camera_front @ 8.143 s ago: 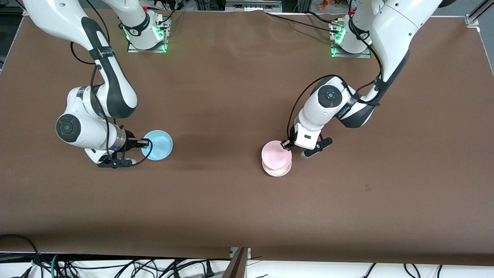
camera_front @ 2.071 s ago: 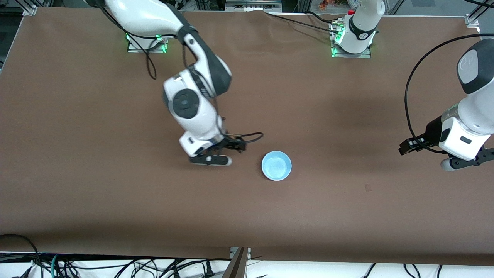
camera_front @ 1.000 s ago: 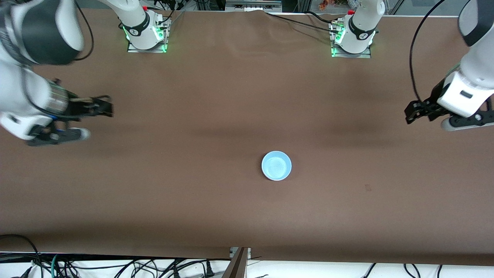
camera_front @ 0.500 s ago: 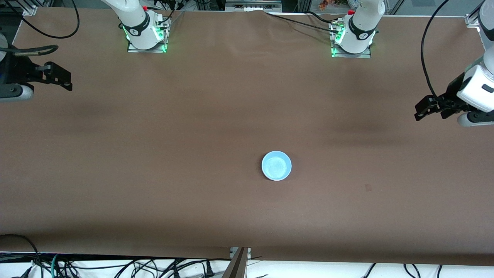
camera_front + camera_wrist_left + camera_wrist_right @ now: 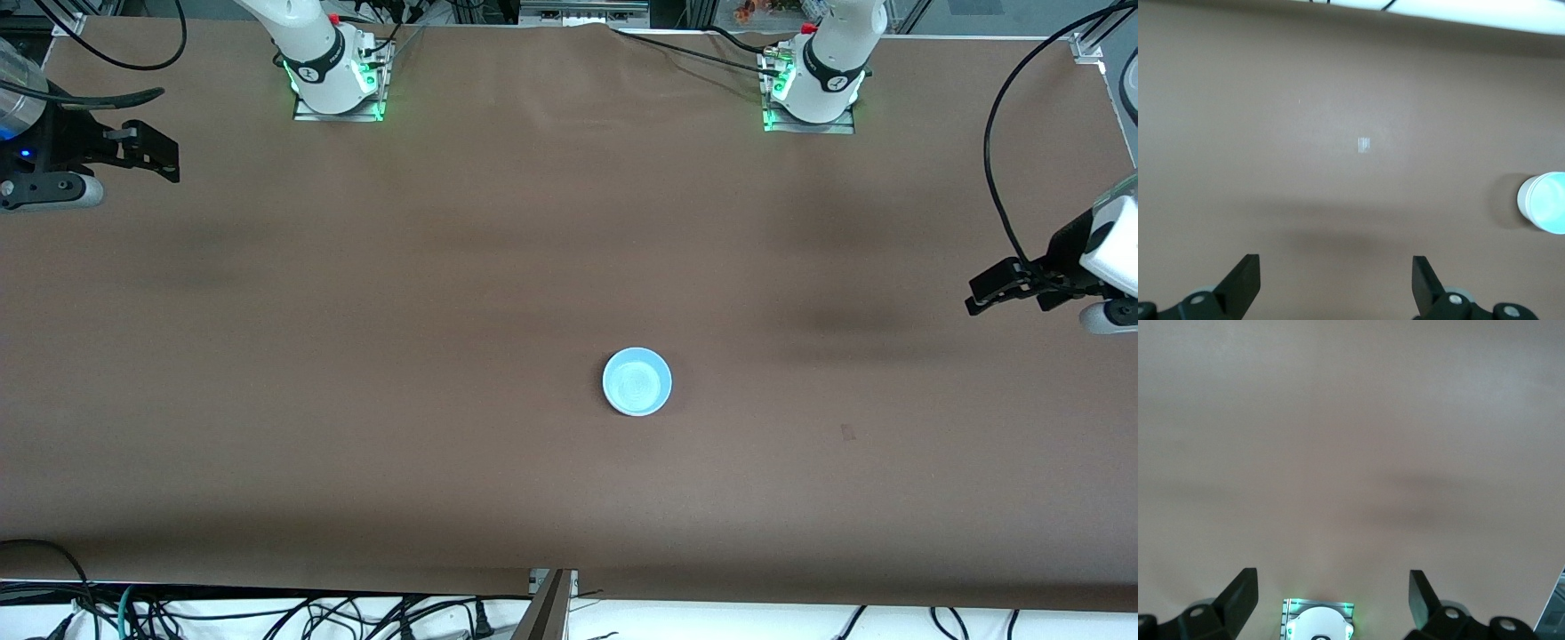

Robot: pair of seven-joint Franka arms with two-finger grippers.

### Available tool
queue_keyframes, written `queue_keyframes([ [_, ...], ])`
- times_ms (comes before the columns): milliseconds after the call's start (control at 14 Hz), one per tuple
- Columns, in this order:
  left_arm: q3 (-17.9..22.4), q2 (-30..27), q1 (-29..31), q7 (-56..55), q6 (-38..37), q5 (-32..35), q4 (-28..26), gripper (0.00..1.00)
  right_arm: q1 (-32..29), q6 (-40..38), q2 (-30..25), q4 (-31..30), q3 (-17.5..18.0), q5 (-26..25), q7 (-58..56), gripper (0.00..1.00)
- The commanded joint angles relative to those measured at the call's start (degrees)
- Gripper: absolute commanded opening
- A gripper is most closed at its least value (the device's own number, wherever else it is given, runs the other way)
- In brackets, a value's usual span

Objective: Stack pink and blue bowls on white bowl

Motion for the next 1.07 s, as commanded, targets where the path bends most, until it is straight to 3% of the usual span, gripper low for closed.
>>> queue_keyframes([
  [0, -0.2, 2.0, 0.0, 0.9, -1.2, -1.4, 4.3, 1.00, -5.1, 0.4, -1.8, -2.1, 5.0, -0.4, 2.2, 1.00],
  [500, -0.6, 4.5, -1.3, 0.8, -3.3, -0.5, 8.0, 1.00, -5.9, 0.2, -0.7, -1.0, 5.3, -0.3, 1.5, 1.00],
  [1000, -0.3, 4.7, -1.3, 1.1, -3.1, -0.6, 8.3, 1.00, -5.8, 0.3, -0.6, -0.9, 5.1, 1.4, 2.0, 1.00],
])
